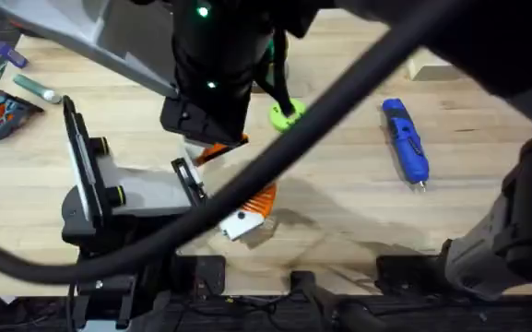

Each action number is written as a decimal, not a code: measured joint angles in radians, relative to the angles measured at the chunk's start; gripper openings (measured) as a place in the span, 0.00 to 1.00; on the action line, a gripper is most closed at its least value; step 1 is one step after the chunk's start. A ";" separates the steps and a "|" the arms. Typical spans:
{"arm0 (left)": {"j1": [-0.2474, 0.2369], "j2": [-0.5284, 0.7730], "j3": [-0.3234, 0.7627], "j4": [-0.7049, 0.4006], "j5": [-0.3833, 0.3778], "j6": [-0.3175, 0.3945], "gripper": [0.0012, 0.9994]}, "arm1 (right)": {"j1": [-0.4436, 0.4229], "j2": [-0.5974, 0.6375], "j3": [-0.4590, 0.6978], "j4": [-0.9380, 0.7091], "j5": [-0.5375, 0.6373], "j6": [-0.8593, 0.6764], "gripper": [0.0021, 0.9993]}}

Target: Pick up the gripper from the table and insert it into the empty holder that is missing its gripper. Then pick up a screw, insert it into the mounting hole, and use the screwdriver to tighten it. Finally, clean up the table by picking up the vegetable and placing it into the bucket.

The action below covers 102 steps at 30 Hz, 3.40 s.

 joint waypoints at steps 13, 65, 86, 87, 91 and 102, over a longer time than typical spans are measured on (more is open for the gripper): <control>0.000 0.000 0.000 0.000 0.000 0.000 0.99 | 0.000 0.041 0.000 0.038 -0.010 -0.016 0.00; 0.000 0.000 0.000 0.000 0.000 0.000 0.99 | -0.002 0.069 0.000 0.037 -0.017 -0.011 0.00; 0.000 0.000 0.000 0.000 0.000 0.000 0.99 | -0.002 0.070 0.000 0.040 -0.026 -0.011 0.00; 0.000 0.000 0.000 0.000 0.000 0.000 0.99 | -0.002 0.070 0.000 0.040 -0.026 -0.011 0.00; 0.000 0.000 0.000 0.000 0.000 0.000 0.99 | -0.002 0.070 0.000 0.040 -0.021 -0.012 0.00; 0.000 0.000 0.000 0.000 0.000 0.000 0.99 | -0.002 0.070 0.000 0.040 -0.013 -0.012 0.00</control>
